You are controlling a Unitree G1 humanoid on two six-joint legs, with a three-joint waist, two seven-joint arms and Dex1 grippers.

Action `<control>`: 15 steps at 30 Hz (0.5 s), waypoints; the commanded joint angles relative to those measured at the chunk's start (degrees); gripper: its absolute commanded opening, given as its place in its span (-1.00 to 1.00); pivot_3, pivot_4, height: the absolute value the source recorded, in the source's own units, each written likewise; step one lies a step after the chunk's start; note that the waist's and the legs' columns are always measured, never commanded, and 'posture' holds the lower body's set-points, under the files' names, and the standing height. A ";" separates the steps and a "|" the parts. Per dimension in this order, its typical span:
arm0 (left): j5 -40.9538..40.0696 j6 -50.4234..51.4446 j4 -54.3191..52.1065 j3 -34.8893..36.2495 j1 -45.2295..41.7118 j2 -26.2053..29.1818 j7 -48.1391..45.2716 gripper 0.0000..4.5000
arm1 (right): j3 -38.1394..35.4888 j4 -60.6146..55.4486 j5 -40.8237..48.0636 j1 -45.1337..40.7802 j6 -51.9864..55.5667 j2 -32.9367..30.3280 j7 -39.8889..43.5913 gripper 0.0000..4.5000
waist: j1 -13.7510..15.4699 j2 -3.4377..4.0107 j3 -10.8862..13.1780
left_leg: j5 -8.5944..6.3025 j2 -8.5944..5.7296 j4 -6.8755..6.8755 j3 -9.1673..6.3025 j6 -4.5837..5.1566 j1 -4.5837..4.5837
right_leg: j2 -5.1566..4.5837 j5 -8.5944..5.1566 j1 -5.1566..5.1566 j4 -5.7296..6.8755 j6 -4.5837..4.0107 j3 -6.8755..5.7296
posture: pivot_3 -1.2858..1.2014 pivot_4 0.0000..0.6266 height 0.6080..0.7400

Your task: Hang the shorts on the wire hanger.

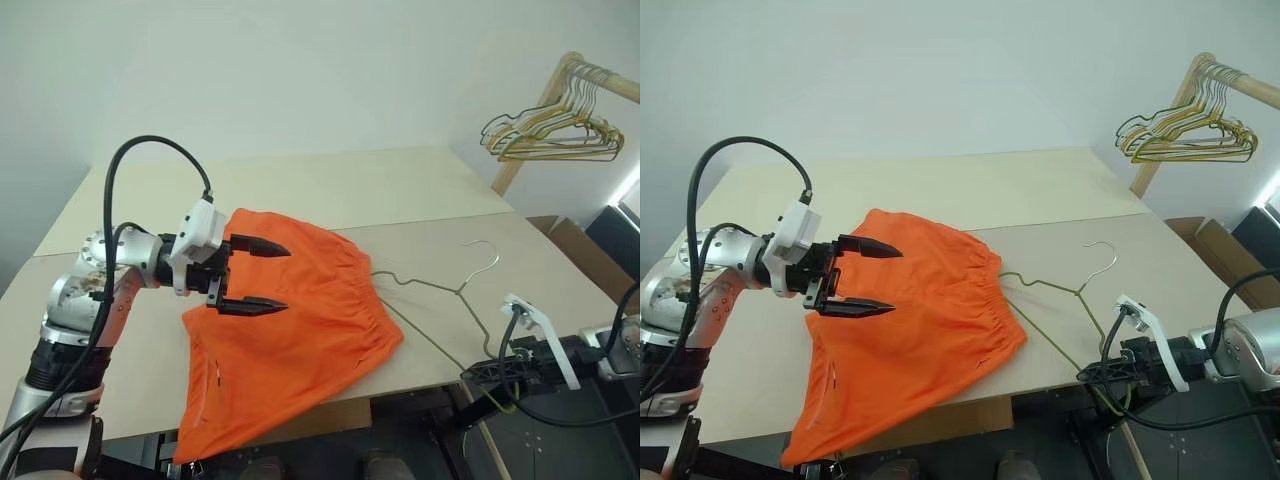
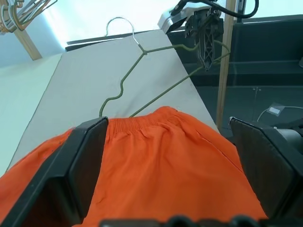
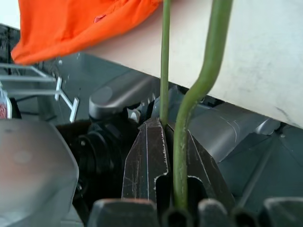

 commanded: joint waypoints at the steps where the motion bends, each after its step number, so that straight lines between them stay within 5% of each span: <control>1: -1.51 0.05 -2.09 1.52 -0.26 0.46 0.48 0.97 | 1.34 2.98 -0.32 -4.73 -0.84 1.49 -0.76 -1.00 | 0.06 0.00 0.00 | 0.00 0.00 0.00 0.01 0.00 0.00 | 0.00 0.00 0.00 0.00 0.00 0.01 | 0.03 -1.00 1.00; 6: -1.13 -0.21 -2.12 1.37 -0.31 0.44 0.61 0.97 | 3.88 9.77 -1.88 -10.11 -0.15 5.61 -3.15 -1.00 | 0.59 0.01 -0.01 | 0.00 -0.03 -0.01 0.04 -0.01 0.01 | 0.00 0.01 -0.02 0.00 -0.01 0.03 | 0.04 -1.00 1.00; 15: -0.65 -0.83 -2.53 1.58 0.49 1.41 0.42 0.97 | 11.45 7.19 -2.66 -10.22 -3.06 3.11 2.10 -1.00 | 1.75 0.02 -0.01 | -0.02 -0.03 0.00 0.02 0.02 -0.08 | -0.03 0.00 -0.03 -0.06 0.00 -0.02 | 0.06 -1.00 1.00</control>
